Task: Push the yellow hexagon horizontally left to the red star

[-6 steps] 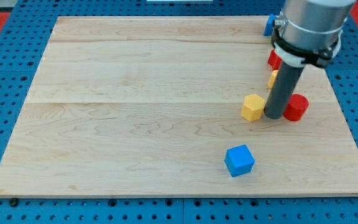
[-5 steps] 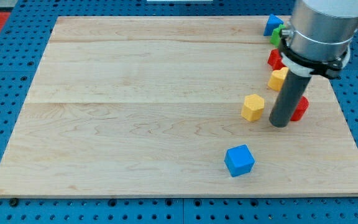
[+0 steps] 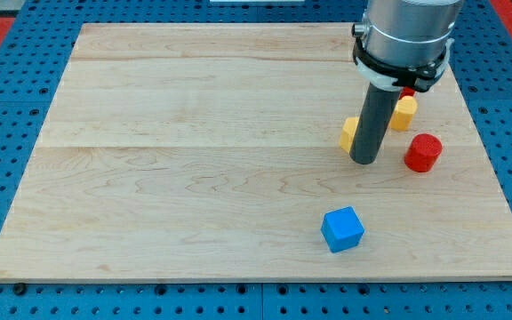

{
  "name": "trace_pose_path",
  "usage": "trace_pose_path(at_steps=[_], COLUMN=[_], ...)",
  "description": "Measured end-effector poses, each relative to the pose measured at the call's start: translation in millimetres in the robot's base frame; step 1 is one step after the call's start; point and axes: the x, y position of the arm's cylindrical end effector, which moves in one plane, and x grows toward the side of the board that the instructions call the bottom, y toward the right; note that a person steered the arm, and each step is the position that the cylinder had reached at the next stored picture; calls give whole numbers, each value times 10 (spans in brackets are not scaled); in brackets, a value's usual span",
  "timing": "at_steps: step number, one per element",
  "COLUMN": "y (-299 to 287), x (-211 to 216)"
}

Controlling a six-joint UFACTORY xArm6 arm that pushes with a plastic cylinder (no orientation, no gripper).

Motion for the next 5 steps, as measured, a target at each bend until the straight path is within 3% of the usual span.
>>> trace_pose_path(at_steps=[2,3,5], y=[235,-153,-158], x=[-545,-743,-1542])
